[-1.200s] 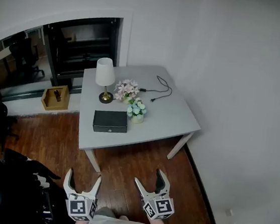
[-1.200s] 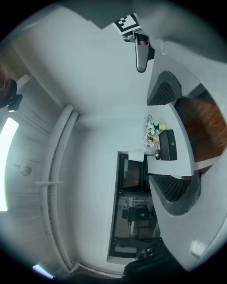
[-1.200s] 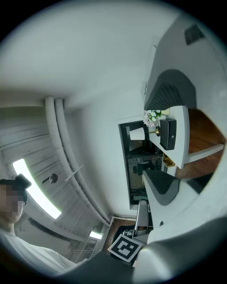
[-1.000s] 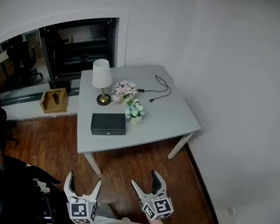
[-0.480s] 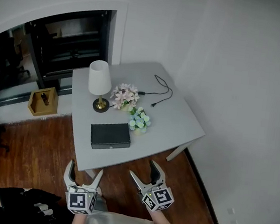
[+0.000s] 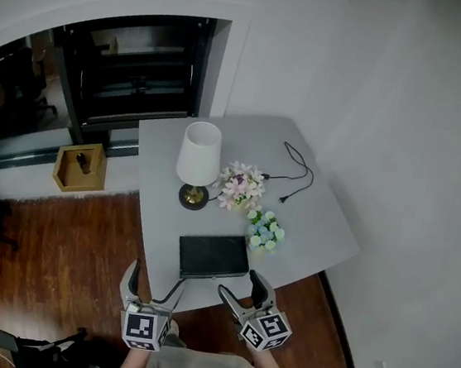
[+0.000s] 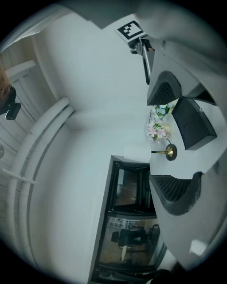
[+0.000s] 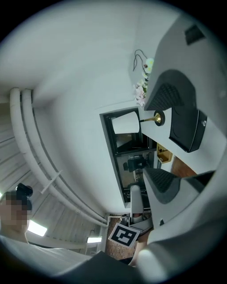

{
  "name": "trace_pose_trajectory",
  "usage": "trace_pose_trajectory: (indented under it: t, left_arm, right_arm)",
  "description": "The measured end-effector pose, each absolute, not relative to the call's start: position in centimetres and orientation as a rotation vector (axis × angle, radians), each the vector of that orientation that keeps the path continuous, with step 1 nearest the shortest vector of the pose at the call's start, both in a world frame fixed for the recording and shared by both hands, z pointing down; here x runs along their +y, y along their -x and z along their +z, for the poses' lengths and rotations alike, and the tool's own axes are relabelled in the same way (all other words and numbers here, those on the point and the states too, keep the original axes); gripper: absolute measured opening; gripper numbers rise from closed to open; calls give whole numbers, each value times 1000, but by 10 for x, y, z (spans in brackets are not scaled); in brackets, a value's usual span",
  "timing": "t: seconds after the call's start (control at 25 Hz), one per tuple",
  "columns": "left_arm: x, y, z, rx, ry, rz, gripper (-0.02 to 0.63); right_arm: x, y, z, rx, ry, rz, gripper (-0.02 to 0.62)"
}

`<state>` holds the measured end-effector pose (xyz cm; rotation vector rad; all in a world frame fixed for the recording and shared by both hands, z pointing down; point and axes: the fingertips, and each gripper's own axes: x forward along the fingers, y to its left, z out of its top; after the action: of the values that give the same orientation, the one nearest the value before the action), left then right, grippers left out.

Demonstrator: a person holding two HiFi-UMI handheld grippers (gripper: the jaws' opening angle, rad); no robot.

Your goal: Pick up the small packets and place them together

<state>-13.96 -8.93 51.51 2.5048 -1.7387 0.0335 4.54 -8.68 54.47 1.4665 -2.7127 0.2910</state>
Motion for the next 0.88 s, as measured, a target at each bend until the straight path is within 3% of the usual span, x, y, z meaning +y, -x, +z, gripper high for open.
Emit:
trace_pose_trajectory:
  t: [0.36, 0.64, 0.72, 0.88]
  left_arm:
    - [-128, 123, 543, -1648, -2517, 129, 472]
    - [-138, 110, 546, -1742, -2394, 95, 472]
    - [-140, 110, 550, -1768, -2377, 124, 472]
    - [-138, 116, 555, -1820, -2305, 144, 472]
  right_arm:
    - [-107, -36, 630, -2575, -1286, 633, 397]
    - [-104, -36, 743, -2414, -908, 1120, 396]
    - [-105, -32, 766, -2372, -846, 1253, 300]
    - [-117, -25, 794, -2288, -818, 1465, 296]
